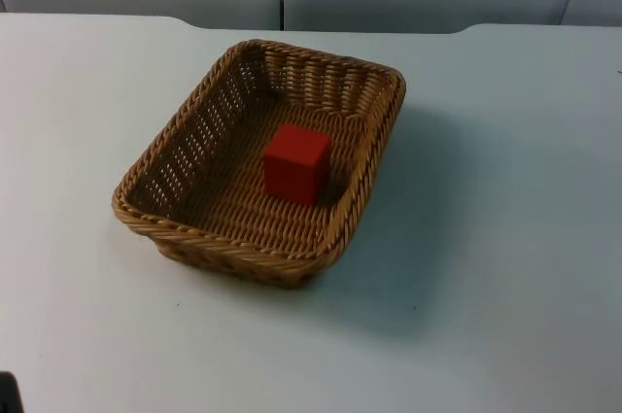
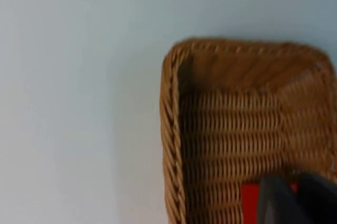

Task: Pick up the basket with the left hand and place the cube into the basket with the right hand.

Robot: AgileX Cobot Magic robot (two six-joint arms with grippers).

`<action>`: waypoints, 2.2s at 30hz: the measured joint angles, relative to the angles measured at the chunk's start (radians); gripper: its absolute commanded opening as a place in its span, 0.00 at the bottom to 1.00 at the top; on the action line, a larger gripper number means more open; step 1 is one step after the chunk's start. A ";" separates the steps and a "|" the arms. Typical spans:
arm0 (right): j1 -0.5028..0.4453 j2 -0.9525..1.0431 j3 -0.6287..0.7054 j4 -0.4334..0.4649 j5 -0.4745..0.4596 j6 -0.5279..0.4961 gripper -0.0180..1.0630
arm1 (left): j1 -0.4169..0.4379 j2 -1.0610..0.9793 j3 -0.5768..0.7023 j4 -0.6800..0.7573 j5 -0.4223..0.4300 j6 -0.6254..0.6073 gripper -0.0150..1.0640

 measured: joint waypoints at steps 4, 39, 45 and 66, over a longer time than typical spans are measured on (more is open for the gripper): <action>-0.001 -0.007 0.000 -0.182 0.025 0.093 0.02 | 0.000 -0.059 -0.102 0.046 0.003 -0.006 0.01; -0.036 -1.697 1.620 -0.385 -0.208 0.417 0.02 | 0.002 -1.722 1.092 0.357 0.040 -0.063 0.01; -0.036 -1.957 1.754 -0.161 -0.108 0.194 0.02 | 0.002 -2.036 1.123 0.390 0.014 -0.126 0.01; -0.036 -1.995 1.876 0.084 0.092 0.026 0.02 | 0.002 -2.099 1.411 0.432 0.094 -0.222 0.01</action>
